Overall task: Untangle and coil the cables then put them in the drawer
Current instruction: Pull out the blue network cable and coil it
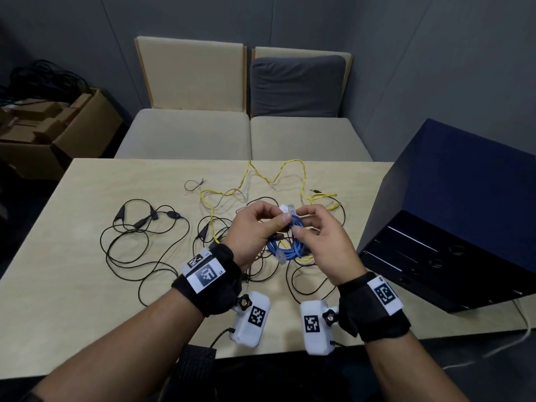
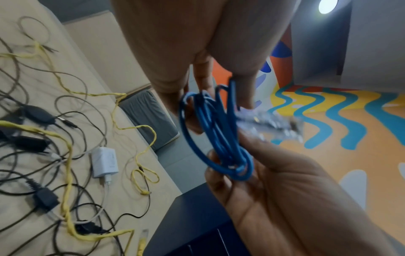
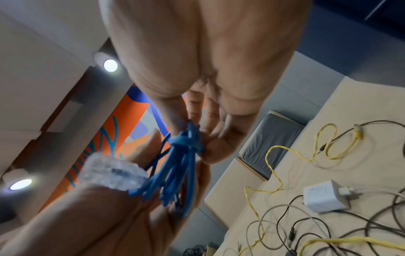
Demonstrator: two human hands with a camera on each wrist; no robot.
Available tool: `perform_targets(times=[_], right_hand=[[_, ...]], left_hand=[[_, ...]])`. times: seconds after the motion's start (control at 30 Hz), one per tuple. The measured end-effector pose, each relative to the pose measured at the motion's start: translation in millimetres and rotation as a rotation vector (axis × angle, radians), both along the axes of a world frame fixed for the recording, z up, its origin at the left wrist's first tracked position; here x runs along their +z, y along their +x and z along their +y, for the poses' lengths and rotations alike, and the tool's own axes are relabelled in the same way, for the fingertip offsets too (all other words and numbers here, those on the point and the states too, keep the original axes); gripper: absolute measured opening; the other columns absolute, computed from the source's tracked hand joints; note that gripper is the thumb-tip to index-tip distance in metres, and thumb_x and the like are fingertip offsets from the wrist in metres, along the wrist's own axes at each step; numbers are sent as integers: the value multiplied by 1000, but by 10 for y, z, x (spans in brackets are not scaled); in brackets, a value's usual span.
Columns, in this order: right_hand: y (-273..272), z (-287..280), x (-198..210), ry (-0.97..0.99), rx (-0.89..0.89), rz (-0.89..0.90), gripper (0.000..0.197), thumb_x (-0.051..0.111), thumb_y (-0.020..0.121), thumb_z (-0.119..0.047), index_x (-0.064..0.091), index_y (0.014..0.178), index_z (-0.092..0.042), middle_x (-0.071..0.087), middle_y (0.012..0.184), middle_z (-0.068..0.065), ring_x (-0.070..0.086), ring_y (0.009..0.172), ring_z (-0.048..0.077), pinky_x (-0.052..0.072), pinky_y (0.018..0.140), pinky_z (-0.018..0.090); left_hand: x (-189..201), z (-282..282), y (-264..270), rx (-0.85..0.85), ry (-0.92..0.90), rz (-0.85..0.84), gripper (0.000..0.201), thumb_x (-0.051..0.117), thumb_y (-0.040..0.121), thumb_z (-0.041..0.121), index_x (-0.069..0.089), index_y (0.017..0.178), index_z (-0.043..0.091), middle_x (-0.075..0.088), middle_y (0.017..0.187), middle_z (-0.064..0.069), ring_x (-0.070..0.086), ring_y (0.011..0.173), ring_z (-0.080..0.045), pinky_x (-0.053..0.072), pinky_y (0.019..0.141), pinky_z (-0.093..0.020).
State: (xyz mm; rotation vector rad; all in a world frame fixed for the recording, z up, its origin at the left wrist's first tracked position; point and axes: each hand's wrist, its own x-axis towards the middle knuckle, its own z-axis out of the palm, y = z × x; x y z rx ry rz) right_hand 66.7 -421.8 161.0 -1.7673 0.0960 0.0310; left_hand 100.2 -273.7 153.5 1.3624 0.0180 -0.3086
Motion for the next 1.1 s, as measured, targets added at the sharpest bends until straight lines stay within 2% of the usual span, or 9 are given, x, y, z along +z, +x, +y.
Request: perform_targets(times=[0.1,0.23,0.43,0.53,0.7,0.8,0.9,0.97,1.1], right_hand=[[-10,-19,-38,-13,-36,-11,22,63,89,-4,57,95,-25,64,87,-1,61,67,10,51,58,27],[-57,-32,-160,-18,-62,46,20,63,90,-7,57,95,-25,64,93,1,61,73,16,54,65,37],[-215,-101,-494,-86,-53,213,21,63,89,-8,57,93,-26,60,79,5,54,59,13,43,52,29],[-390,-189,-721,-6,-81,336,16,60,91,-3,55,97,-17,58,78,9,55,57,17,42,45,26],[-745,-516,-1029,32,-210,436,12,58,92,-4,56,104,-5,58,77,7,55,59,18,43,46,28],[-935,-848,-1141,58,-309,463,11,57,93,-3,55,103,-5,58,79,6,56,63,17,45,48,27],[-1073,-1213,-1309,54,-418,496,8,57,93,-3,55,96,-10,57,77,5,55,61,20,46,49,31],[-1128,-1417,-1454,22,-474,520,10,56,93,-2,53,91,-11,57,77,9,52,60,24,45,50,32],[-1116,-1633,-1682,-83,-455,593,14,58,92,-3,50,85,-12,55,77,11,52,54,25,47,50,32]], left_hand=[[-56,72,-29,-111,-52,100,23,69,81,11,57,100,5,63,94,-13,64,81,-23,53,67,-30],[-146,152,-91,-169,-18,131,26,65,84,-3,55,107,4,62,84,-13,64,69,-20,55,62,-32],[-435,106,-200,-188,149,124,27,69,82,1,56,105,1,61,80,-13,61,66,-22,53,61,-32],[-665,23,-302,-257,162,217,24,69,83,7,56,103,4,58,78,-13,59,66,-20,55,64,-33],[-1002,-354,-464,-389,229,267,17,67,87,17,57,98,9,59,77,-9,59,70,-19,52,72,-36],[-1127,-726,-513,-485,344,220,20,63,90,27,58,99,11,63,81,-5,58,73,-17,49,68,-30],[-1284,-1078,-515,-598,537,121,20,57,93,33,60,99,14,66,92,-6,61,81,-20,52,70,-33],[-1414,-1260,-511,-682,679,88,21,50,97,32,62,102,15,66,99,-9,62,89,-24,53,79,-36],[-1591,-1452,-503,-767,891,73,20,53,94,23,63,109,16,65,108,-6,59,94,-22,42,79,-23]])
